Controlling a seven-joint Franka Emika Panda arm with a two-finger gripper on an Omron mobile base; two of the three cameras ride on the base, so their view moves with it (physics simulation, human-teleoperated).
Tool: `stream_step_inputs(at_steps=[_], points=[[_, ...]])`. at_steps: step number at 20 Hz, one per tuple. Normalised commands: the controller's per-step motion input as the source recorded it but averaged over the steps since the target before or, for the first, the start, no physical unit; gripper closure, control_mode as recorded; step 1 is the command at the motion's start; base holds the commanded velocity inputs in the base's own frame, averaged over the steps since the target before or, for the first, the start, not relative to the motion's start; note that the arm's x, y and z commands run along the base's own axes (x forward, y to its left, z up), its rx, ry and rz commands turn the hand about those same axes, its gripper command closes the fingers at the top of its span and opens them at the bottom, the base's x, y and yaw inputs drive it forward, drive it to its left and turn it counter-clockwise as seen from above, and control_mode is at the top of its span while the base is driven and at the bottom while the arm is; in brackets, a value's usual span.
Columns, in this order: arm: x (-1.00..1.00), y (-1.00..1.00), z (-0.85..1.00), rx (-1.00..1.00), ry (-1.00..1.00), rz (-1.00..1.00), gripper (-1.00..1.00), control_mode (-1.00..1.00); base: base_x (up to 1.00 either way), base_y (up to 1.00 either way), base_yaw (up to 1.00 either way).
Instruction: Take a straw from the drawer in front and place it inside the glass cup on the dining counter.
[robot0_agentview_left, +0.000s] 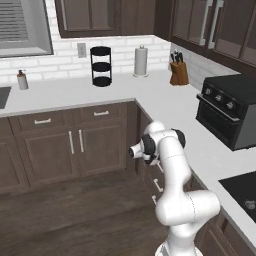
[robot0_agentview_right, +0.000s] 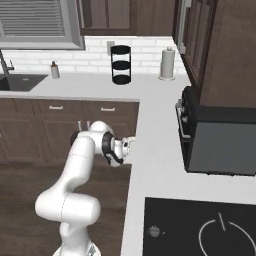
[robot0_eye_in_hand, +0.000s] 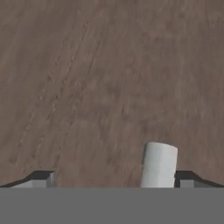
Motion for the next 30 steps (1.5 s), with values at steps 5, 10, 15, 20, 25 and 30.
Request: stream_step_inputs(at_steps=[5, 10, 15, 20, 25, 30], points=[[0.32, -0.24, -0.30, 0.00, -0.02, 0.04, 1.00, -1.00, 0.00, 0.00, 0.00], [0.09, -0.14, -0.15, 0.00, -0.01, 0.01, 1.00, -1.00, 0.00, 0.00, 0.00], [-0.16, 0.09, -0.06, 0.00, -0.02, 0.01, 1.00, -1.00, 0.00, 0.00, 0.00], [-0.24, 0.23, -0.07, 0.01, -0.01, 0.00, 1.00, -1.00, 0.00, 0.00, 0.00], [-0.40, 0.55, -0.30, 0.00, 0.00, 0.00, 1.00, -1.00, 0.00, 0.00, 0.00], [-0.57, 0.73, -0.36, 0.00, 0.00, 0.00, 1.00, -1.00, 0.00, 0.00, 0.00]])
